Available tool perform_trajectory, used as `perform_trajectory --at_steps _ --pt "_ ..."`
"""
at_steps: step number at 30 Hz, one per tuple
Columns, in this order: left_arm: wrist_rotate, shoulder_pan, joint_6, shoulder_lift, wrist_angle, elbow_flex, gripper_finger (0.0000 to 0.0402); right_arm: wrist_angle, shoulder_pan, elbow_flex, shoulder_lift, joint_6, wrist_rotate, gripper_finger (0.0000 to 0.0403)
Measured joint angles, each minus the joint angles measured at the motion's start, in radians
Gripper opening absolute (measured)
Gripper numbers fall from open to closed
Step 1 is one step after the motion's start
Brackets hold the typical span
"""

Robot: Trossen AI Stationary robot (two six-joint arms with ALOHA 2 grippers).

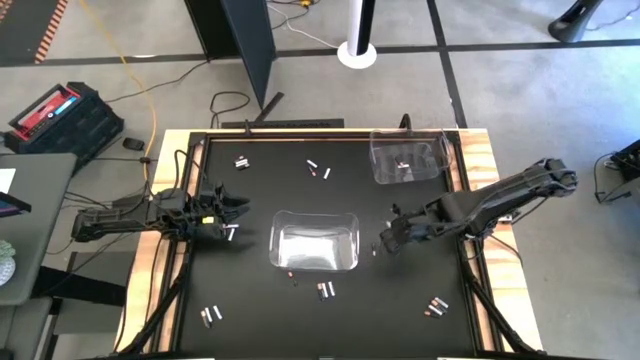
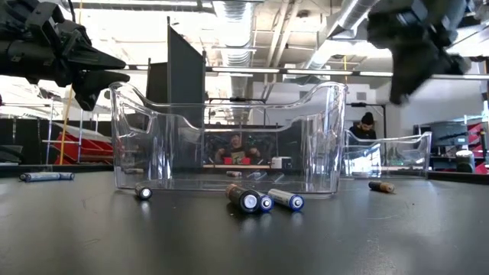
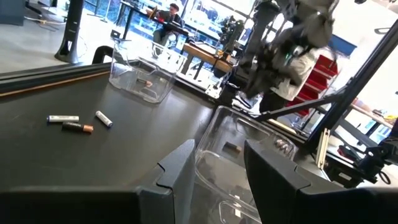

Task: Sort batteries
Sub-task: Put the white battery into the bottom transparent bin

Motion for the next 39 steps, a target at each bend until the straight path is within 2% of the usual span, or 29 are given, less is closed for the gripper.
perform_trajectory --at_steps 5,10,17,23,30,39 --pt "0.000 0.000 0.000 0.000 0.000 0.000 0.0132 -0.014 -0.066 0.179 0.037 -0.190 0.047 0.0040" --pt "0.000 0.000 0.000 0.000 0.000 0.000 0.0132 0.024 -0.149 0.381 0.152 -0.425 0.045 0.0040" --pt "0.000 0.000 0.000 0.000 0.000 0.000 0.0132 0.026 -0.203 0.698 0.433 -0.706 -0.056 0.0040" --pt "0.000 0.000 0.000 0.000 0.001 0.000 0.0132 -0.101 -0.215 0.909 0.688 -0.836 -0.098 0.0040" --pt "0.000 0.000 0.000 0.000 0.000 0.000 0.0132 -0.173 -0.213 0.997 0.888 -0.919 -0.170 0.0041" --pt "0.000 0.000 0.000 0.000 0.000 0.000 0.0132 -0.172 -0.192 1.004 1.019 -0.962 -0.217 0.0042"
